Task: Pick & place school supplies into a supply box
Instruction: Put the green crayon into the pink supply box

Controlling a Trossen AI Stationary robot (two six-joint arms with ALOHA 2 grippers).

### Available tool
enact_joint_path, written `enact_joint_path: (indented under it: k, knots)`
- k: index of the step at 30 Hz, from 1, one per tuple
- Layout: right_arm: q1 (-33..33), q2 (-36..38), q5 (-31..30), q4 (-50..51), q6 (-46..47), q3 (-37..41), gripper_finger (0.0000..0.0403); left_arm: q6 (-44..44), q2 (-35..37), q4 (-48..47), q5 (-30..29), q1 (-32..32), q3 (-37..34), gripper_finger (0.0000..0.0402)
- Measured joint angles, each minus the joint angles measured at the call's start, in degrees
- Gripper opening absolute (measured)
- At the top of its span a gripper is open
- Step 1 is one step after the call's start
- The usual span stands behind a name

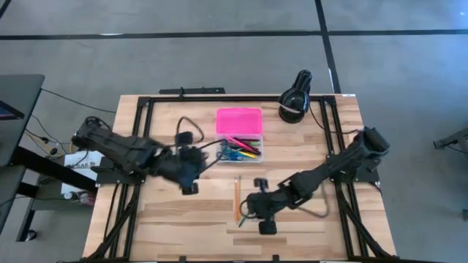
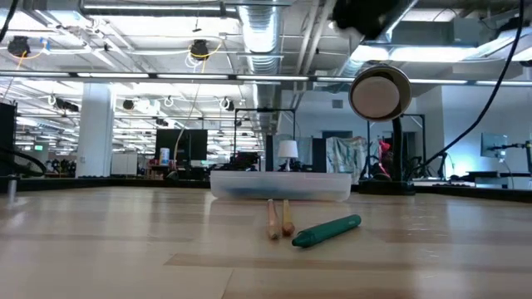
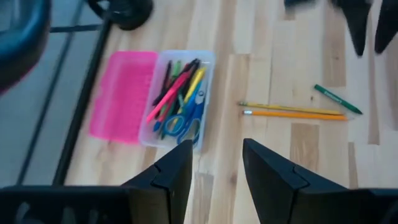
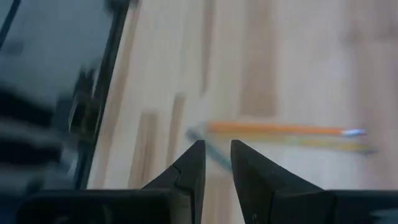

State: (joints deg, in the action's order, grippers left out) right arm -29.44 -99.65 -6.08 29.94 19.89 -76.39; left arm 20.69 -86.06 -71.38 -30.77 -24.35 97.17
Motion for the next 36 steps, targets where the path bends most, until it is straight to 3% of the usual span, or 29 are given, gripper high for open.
enact_joint_path:
  k: [3,11,19,27,36]
  knots:
    - [0.74,-4.73,5.48,-2.29,-2.50,-0.22,0.0070,7.01,0.22,-3.03,-5.90,-5.39,-0.21,0.0137]
    - [0.58,-9.62,6.05,-2.47,-7.91,-0.33,0.0070,31.24,2.49,-5.92,-16.67,-18.12,-9.46,0.0137]
    - [1.52,-12.61,6.87,-6.97,-12.89,-0.52,0.0070,53.14,2.59,-2.82,-20.34,-25.65,-20.00,0.0137]
    - [1.45,-14.11,6.04,-6.57,-20.04,-0.34,0.0070,63.64,2.60,-0.67,-22.34,-29.47,-24.99,0.0137]
    - [3.24,-14.11,4.67,-7.33,-24.71,-0.36,0.0086,64.10,2.60,-0.92,-24.12,-29.91,-25.05,0.0137]
